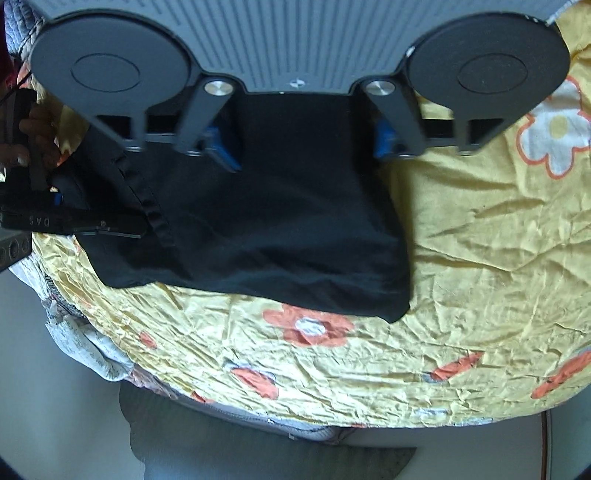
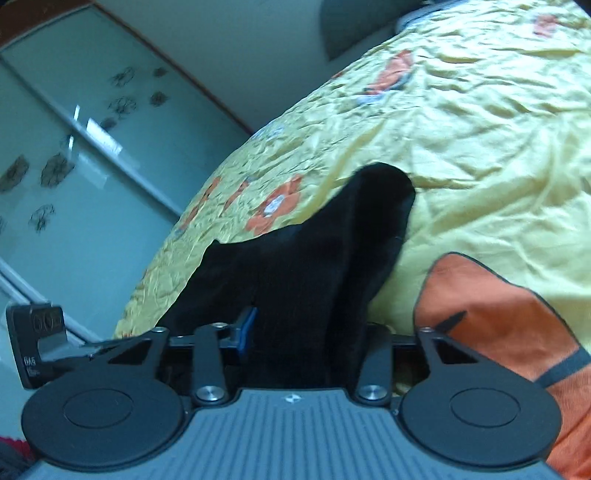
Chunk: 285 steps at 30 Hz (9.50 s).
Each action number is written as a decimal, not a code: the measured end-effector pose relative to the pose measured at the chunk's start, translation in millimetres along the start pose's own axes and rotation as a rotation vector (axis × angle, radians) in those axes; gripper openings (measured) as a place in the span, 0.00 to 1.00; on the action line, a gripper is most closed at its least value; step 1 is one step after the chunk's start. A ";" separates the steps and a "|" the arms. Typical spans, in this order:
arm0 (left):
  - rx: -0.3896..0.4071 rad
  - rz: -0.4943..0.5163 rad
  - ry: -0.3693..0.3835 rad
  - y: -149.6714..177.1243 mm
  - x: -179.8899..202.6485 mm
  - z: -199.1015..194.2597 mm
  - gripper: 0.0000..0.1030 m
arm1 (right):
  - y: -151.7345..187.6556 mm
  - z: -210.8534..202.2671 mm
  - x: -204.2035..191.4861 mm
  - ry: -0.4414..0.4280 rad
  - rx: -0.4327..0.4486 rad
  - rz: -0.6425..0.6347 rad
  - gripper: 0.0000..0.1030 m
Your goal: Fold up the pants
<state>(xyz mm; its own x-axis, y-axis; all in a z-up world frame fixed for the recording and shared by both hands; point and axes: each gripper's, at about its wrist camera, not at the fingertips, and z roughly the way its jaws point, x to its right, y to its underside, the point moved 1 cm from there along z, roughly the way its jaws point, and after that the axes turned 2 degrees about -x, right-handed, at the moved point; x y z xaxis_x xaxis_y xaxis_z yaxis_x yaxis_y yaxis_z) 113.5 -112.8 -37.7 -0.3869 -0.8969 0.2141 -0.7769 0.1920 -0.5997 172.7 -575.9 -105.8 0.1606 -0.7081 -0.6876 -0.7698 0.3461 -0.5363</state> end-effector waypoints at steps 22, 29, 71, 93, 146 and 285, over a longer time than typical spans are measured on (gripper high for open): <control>0.320 -0.081 -0.170 -63.9 -91.4 -74.5 0.17 | -56.2 67.7 -108.6 -0.080 0.096 -0.237 0.29; 0.269 -0.111 -0.302 -87.1 -154.9 -48.0 0.17 | -86.3 161.2 -119.3 -0.044 0.045 -0.227 0.29; 0.118 -0.170 -0.346 21.9 -108.2 -72.8 0.74 | 72.2 116.7 -238.2 0.400 0.109 -0.468 0.96; 0.135 -0.163 -0.397 32.9 -112.2 -65.8 0.74 | 88.9 127.1 -228.4 0.497 0.081 -0.474 0.96; 0.222 -0.125 -0.454 47.6 -115.3 -60.6 0.98 | 87.5 155.8 -195.2 0.562 0.064 -0.458 1.00; 0.221 -0.128 -0.455 48.6 -116.8 -59.5 1.00 | 85.5 160.9 -195.0 0.660 0.113 -0.384 1.00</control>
<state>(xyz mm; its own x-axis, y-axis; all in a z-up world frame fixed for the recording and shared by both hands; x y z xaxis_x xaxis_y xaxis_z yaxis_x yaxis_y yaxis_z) 91.4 24.9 -45.9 -0.0023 -0.9995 -0.0312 -0.6613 0.0249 -0.7497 175.0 -309.3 -96.3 -0.0254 -0.9993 -0.0272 -0.6609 0.0372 -0.7495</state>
